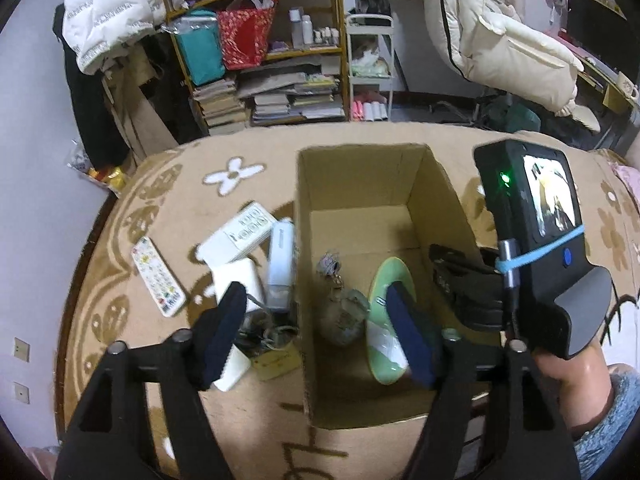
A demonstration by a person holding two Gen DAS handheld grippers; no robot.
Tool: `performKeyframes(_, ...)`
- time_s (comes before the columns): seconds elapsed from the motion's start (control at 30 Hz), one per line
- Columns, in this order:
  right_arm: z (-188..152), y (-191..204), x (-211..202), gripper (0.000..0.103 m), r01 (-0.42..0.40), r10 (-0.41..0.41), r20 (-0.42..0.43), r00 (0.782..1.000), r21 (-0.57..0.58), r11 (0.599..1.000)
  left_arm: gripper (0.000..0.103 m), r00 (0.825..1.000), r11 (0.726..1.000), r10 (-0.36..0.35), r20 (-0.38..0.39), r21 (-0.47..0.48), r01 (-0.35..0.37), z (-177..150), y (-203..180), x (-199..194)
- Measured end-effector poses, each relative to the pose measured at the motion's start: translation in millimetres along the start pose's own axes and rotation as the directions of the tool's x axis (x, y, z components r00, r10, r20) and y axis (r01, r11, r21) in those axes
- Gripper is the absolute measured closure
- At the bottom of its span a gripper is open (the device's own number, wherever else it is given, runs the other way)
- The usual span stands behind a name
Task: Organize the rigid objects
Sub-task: 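Carry the Cheers case with the left tool and release it into the box, then move the open left tool down onto the white TV remote and close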
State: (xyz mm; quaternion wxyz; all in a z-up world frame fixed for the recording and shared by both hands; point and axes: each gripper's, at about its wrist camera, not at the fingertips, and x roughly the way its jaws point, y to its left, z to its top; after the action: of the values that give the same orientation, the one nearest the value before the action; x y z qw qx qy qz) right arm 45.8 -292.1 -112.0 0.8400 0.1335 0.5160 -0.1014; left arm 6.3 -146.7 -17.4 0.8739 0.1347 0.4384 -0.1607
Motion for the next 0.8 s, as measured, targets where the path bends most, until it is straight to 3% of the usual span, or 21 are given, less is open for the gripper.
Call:
performKeyframes(0.07, 1, -2, -1, 0.094, -0.001, 0.001, -0.001, 1.0, 0.001, 1.0, 0.027, 1.0, 1.0, 0.013, 0.005, -0.004, -0.013, 2, 6, -1)
performKeyframes(0.2, 1, -1, -1, 0.094, -0.003, 0.003, -0.001, 1.0, 0.001, 1.0, 0.009, 0.999, 0.999, 0.039, 0.001, -0.038, -0.039, 7, 23, 1)
performKeyframes(0.3, 1, -3, -1, 0.094, -0.001, 0.001, -0.001, 1.0, -0.001, 1.0, 0.005, 0.997, 0.996, 0.075, -0.002, -0.055, -0.075, 13, 36, 4)
performKeyframes(0.8, 1, -4, -1, 0.094, -0.003, 0.003, -0.002, 1.0, 0.0, 1.0, 0.003, 0.961, 0.961, 0.273, -0.047, -0.039, -0.275, 34, 112, 52)
